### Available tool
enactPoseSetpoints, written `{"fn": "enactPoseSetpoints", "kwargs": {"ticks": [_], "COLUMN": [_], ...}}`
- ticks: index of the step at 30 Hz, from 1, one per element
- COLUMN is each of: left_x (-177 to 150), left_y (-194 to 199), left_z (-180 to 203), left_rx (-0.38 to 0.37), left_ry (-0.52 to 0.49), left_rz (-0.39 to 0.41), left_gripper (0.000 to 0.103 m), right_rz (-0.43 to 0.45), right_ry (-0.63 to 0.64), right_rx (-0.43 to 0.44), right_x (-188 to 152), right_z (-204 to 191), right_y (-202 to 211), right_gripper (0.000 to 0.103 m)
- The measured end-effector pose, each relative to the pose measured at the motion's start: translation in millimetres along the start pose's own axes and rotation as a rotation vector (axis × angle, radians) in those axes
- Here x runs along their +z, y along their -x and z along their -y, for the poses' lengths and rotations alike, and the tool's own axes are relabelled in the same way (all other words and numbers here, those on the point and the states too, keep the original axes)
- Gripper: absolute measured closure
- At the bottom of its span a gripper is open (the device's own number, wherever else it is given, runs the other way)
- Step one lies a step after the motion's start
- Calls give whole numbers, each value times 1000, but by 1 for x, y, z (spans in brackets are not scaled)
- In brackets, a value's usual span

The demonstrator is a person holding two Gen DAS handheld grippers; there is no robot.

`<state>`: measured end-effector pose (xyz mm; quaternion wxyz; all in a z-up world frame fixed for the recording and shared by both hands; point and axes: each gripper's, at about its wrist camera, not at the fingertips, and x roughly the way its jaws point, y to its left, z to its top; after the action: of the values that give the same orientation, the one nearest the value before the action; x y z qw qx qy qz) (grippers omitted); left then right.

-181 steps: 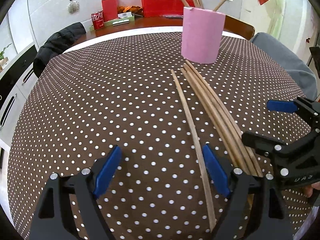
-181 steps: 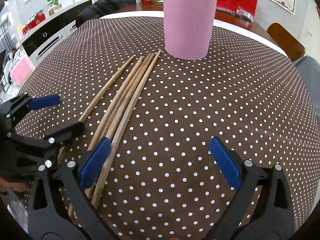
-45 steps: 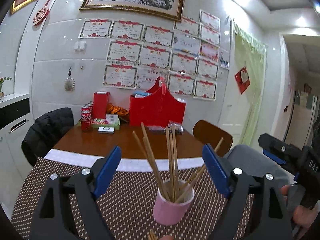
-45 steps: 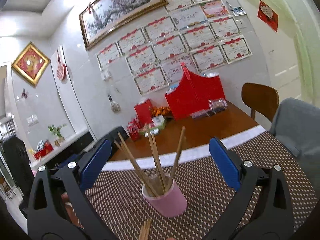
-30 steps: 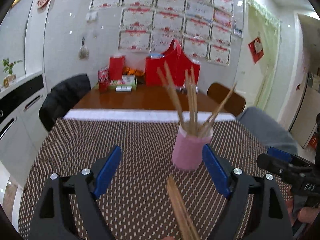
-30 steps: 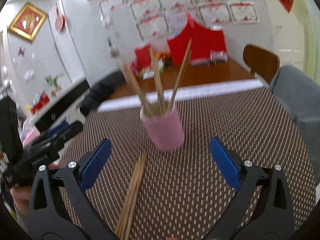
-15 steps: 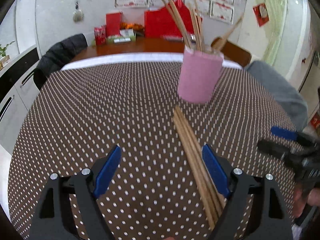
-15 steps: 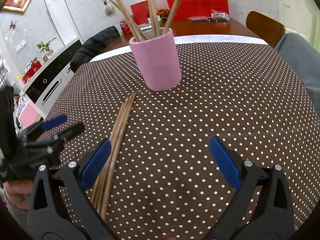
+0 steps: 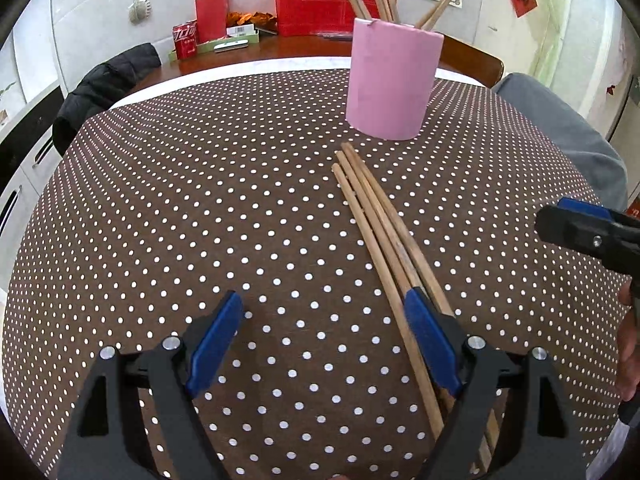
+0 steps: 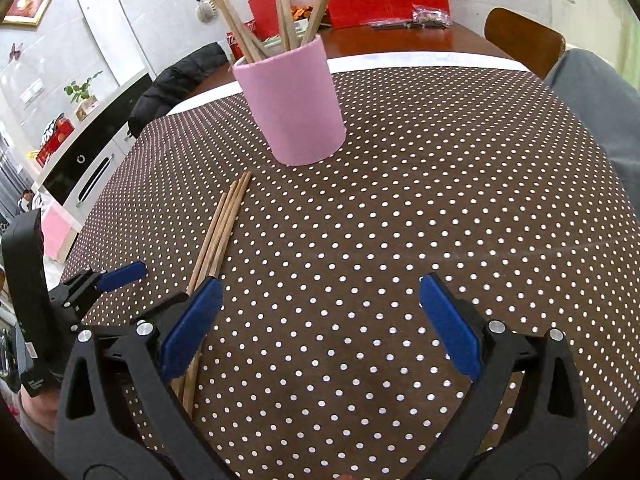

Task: Organize utensils
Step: 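Open both tools and lower them back toward the stick pile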

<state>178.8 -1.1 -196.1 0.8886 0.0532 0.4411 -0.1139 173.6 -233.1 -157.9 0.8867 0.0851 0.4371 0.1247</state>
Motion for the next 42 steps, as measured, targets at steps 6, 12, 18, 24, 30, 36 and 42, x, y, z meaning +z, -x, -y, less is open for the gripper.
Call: {"fn": "enactPoseSetpoints", "kwargs": {"ticks": [6,12,18,24,30,36,42], "left_x": [2,6,2,3,2,3,4], "left_y": [-3,-4,-1,-1,0,-1,-2], "left_z": [5,-12,-19,-21,-27,-31,-30], "left_rx": [39,47,56,64,74,82,81], "left_ry": [-25,-17,2,18,35,44,43], "left_rz": [-9,-14,-10,-8,-7,-8,-7], "left_gripper": [20,20,20,20,20,20,20], "right_rz": [-23,-55,-96,-106,-124,-130,-157], "right_ry": [40,108,198,240,251,269,296], "right_rx": [13,6,-4,-58,-41,-58,-102], "right_x": [1,-1,-4,-2,1,8,4], "right_z": [-15,-29,-51,-59,-64,-75,-73], "right_y": [-12,-21,-40,-49,-53,-62,-60], "right_gripper": [6,6,6,6,6,6,7]}}
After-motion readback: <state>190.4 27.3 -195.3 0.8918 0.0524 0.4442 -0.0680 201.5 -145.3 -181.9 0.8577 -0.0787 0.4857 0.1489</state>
